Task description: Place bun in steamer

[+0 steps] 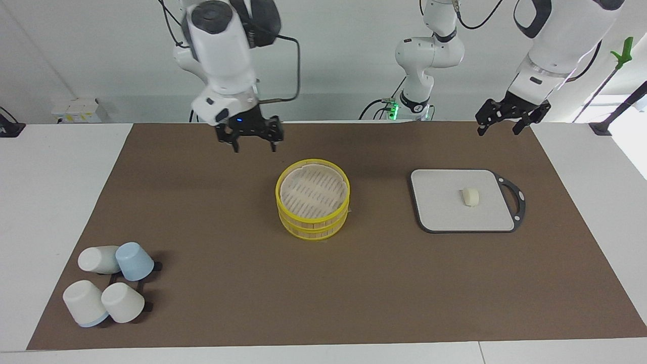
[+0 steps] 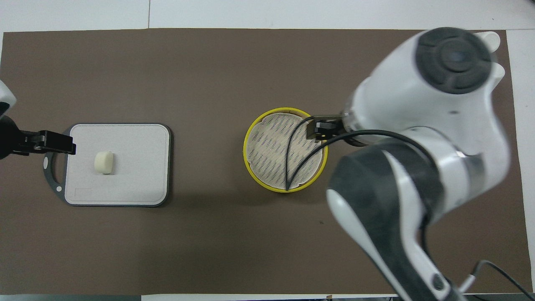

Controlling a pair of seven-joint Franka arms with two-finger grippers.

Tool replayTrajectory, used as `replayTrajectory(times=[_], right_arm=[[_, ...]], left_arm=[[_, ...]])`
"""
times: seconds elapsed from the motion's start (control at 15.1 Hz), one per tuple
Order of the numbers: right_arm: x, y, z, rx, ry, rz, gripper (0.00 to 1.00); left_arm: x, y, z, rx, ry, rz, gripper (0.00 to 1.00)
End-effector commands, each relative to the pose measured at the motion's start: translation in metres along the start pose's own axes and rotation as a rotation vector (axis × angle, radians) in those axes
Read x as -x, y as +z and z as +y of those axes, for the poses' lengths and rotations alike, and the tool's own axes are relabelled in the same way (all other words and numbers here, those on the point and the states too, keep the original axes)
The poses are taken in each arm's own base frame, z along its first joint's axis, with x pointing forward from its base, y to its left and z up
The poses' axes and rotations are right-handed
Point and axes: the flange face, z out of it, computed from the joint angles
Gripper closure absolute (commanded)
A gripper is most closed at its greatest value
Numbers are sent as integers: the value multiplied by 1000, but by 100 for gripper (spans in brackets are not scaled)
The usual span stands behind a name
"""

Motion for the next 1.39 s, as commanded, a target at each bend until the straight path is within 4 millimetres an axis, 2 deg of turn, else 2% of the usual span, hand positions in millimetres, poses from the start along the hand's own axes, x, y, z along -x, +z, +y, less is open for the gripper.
replayTrajectory(times=[0.0, 0.07, 0.13, 0.26, 0.4, 0.6, 0.66, 0.73, 0.79, 0.86, 0.93, 0.99, 1.06, 1.19, 1.32], right_arm=[[-20, 40, -62, 3, -4, 61, 0], [-10, 52, -80, -3, 6, 67, 0], [0, 71, -103, -2, 24, 70, 0], [13, 113, -131, 9, 15, 85, 0], [26, 143, -134, 7, -7, 91, 0], [39, 159, -132, -19, -28, 117, 0], [42, 161, -132, -20, -35, 118, 3], [44, 163, -133, -18, -42, 116, 27], [44, 162, -133, -17, -45, 116, 59], [44, 163, -132, -15, -45, 112, 95], [44, 163, -132, -15, -45, 112, 100], [44, 163, -132, -14, -45, 111, 100], [44, 161, -133, -17, -45, 114, 100], [43, 161, -134, -19, -45, 116, 100], [38, 155, -131, -18, -39, 115, 100]], left_arm=[[31, 90, -28, 10, 39, 25, 0], [26, 121, -33, 6, 56, 20, 0], [19, 143, -35, 5, 61, 23, 0], [5, 183, -41, -1, 60, 23, 0], [-6, 215, -42, -7, 62, 40, 0], [-5, 248, -44, -16, 92, 67, 0], [-6, 256, -44, -16, 98, 59, 0], [-8, 264, -43, -16, 99, 52, 0], [-8, 265, -42, -16, 99, 56, 2], [-9, 264, -42, -16, 99, 56, 10], [-9, 264, -42, -16, 99, 52, 23], [-10, 261, -42, -15, 99, 50, 39], [-11, 260, -43, -12, 98, 32, 51], [-18, 247, -44, -7, 98, 3, 62], [-25, 232, -45, -4, 94, -13, 66]])
